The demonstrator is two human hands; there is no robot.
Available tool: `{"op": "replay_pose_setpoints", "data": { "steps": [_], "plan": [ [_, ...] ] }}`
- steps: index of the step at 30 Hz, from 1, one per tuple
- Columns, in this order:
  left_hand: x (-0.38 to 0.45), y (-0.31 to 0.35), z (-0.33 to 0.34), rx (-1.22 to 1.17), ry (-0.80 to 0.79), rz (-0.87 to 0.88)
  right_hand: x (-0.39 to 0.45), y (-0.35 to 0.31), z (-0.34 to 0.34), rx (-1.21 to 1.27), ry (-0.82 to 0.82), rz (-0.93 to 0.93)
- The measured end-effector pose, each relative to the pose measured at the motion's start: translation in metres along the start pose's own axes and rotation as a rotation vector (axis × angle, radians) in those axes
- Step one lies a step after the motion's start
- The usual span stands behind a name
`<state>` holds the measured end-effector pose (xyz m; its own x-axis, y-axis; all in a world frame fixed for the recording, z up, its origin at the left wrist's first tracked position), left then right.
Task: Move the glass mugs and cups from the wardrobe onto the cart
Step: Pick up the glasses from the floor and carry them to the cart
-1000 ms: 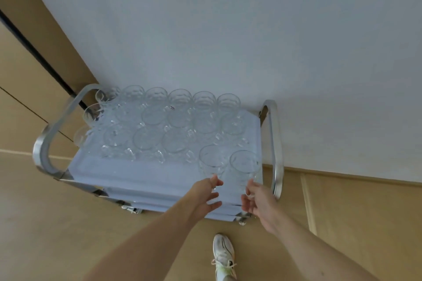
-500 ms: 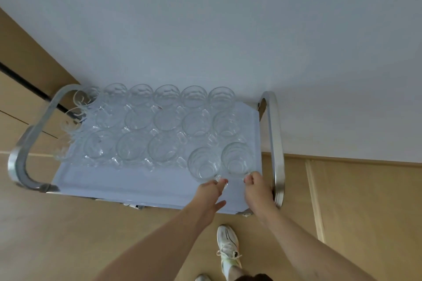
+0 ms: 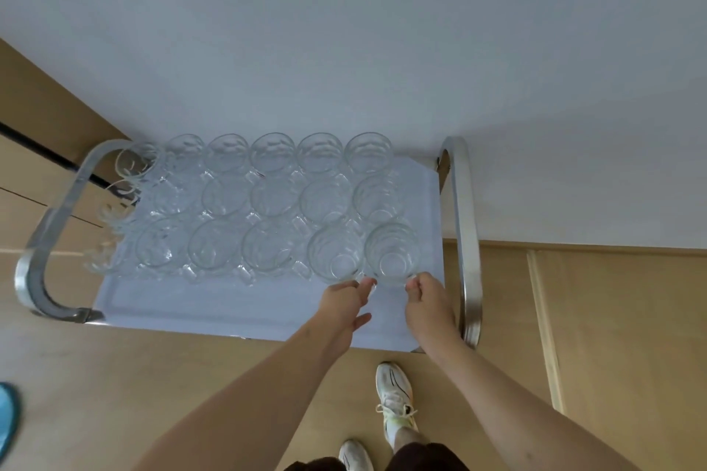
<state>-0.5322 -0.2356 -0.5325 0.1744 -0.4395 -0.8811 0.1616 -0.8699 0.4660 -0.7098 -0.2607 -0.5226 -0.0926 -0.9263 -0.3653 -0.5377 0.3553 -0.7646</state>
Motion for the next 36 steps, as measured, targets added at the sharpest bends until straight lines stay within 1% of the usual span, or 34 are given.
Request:
{"op": "replay_pose_setpoints", "data": {
  "steps": [5,8,12,15,17,20,23,27,30,32,33,36],
  "plan": [
    [-0.001,0.001,-0.009,0.087,0.026,0.038,-0.001,0.003,0.004,0.035,-0.008,0.006],
    [-0.006,0.001,-0.009,0.142,0.008,0.071,-0.005,0.006,0.002,0.068,-0.001,0.017],
    [-0.015,0.003,-0.009,0.279,-0.067,0.145,-0.020,0.006,-0.001,0.128,0.020,0.067],
    [-0.025,0.010,-0.019,0.473,-0.020,0.216,-0.042,0.002,-0.004,0.104,0.036,0.054],
    [-0.039,0.022,-0.022,0.663,0.020,0.321,-0.060,-0.004,-0.010,0.114,0.060,0.049],
    [-0.073,0.045,-0.017,0.949,0.063,0.530,-0.086,-0.018,-0.028,0.087,0.130,0.037],
    [-0.116,0.062,0.004,1.139,0.056,0.773,-0.116,-0.034,-0.050,0.120,0.182,-0.005],
    [-0.183,0.066,0.053,1.305,-0.023,1.085,-0.168,-0.042,-0.099,0.053,0.341,-0.045],
    [-0.239,0.052,0.087,1.362,-0.093,1.272,-0.211,-0.033,-0.139,-0.039,0.476,0.011],
    [-0.262,0.044,0.101,1.394,-0.122,1.336,-0.230,-0.027,-0.156,-0.055,0.527,0.033],
    [-0.286,0.036,0.115,1.416,-0.152,1.394,-0.254,-0.021,-0.174,-0.048,0.580,0.046],
    [-0.319,0.022,0.138,1.446,-0.213,1.450,-0.287,-0.008,-0.203,-0.038,0.659,0.068]
  ]
}}
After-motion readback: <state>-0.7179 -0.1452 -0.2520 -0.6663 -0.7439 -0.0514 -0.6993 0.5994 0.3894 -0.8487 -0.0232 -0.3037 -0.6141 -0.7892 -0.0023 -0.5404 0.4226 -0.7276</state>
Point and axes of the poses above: each hand's wrist, its own x-axis towards the middle knuckle, its own z-axis out of the palm, y = z × x, the point moved 10 cm from there along x, towards the middle knuckle, and after that the axes turned 6 degrees about -z, right-handed, at the moved point
